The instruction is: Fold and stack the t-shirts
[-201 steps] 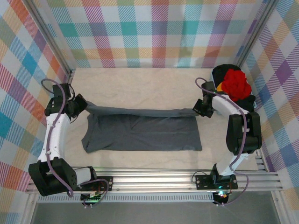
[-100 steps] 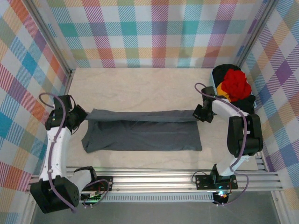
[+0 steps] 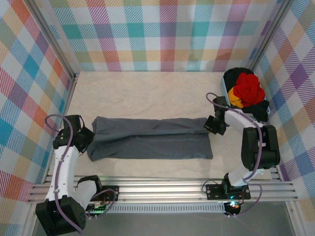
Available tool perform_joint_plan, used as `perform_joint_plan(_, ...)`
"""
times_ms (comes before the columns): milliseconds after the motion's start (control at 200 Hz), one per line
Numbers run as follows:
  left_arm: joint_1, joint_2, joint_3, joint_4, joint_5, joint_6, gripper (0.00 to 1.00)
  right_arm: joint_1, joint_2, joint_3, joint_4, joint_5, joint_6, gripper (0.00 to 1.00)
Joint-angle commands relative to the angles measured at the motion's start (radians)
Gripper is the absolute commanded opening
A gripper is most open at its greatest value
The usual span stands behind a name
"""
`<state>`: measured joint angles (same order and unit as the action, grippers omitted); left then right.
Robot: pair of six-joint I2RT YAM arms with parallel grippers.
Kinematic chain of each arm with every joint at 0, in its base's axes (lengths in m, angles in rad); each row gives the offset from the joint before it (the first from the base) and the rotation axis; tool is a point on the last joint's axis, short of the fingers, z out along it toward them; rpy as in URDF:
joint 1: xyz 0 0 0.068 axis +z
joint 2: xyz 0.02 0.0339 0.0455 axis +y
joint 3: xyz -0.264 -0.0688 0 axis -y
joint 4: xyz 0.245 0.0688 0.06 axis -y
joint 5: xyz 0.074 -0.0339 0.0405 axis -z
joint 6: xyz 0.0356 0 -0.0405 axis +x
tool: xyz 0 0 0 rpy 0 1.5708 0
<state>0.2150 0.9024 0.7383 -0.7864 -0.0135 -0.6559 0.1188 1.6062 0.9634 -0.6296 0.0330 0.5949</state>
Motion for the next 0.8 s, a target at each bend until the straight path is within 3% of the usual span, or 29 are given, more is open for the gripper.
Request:
perform_joint_plan(0,0.013,-0.042,-0.012,-0.029,-0.045,-0.042,0.00,0.005,-0.037,-0.021,-0.014,-0.004,0.021,0.00)
perform_joint_plan(150,0.013,-0.086,-0.024,-0.047,-0.089,-0.046,0.00,0.006,-0.053,-0.017,-0.023,0.003,0.022,0.00)
perform_joint_plan(505,0.014,-0.062,-0.036,-0.024,-0.065,-0.053,0.00,0.012,-0.083,-0.046,-0.032,0.005,0.037,0.00)
perform_joint_plan(675,0.013,-0.041,-0.067,0.004,-0.022,-0.062,0.00,0.013,-0.109,-0.071,-0.029,0.004,0.061,0.27)
perform_joint_plan(795,0.014,-0.030,-0.087,0.029,0.022,-0.063,0.00,0.015,-0.159,-0.068,-0.034,0.017,0.076,0.35)
